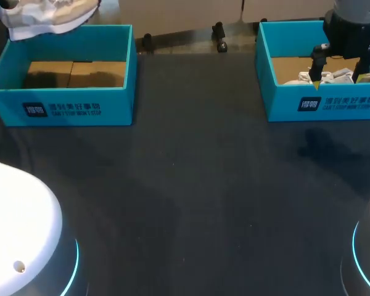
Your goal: Take the shoe out of the shoebox, open the shoe tongue, remove and reinsert the insole, then place the shoe into the shoebox
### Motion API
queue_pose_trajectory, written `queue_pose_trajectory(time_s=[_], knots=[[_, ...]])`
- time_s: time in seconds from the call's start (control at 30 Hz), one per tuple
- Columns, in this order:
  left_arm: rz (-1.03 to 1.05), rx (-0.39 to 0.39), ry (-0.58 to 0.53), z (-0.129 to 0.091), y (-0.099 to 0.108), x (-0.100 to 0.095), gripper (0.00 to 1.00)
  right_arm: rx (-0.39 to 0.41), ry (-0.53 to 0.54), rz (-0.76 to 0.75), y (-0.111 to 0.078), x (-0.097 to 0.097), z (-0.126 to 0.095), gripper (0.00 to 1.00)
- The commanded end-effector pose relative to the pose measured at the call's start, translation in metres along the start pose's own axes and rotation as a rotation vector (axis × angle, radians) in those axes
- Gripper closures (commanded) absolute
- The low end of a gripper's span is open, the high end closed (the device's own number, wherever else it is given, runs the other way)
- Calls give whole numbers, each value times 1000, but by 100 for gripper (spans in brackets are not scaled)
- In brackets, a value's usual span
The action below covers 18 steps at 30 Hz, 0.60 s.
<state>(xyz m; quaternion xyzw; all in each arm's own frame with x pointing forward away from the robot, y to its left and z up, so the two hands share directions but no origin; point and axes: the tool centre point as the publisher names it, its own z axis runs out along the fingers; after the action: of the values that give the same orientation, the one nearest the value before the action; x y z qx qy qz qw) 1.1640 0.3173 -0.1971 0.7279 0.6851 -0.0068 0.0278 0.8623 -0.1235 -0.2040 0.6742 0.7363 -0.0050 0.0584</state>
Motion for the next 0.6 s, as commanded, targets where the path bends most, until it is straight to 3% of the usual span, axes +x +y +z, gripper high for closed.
queue_pose_trajectory(time_s=[0.03, 0.23, 0.6], knots=[[1, -6, 1, -1, -2, -1, 100, -2, 2, 0, -1, 0, 1, 0], [1, -6, 1, -1, -2, -1, 100, -2, 2, 0, -1, 0, 1, 0], [-17, -34, 61, -15, -43, -30, 100, -2, 2, 0, -1, 0, 1, 0]])
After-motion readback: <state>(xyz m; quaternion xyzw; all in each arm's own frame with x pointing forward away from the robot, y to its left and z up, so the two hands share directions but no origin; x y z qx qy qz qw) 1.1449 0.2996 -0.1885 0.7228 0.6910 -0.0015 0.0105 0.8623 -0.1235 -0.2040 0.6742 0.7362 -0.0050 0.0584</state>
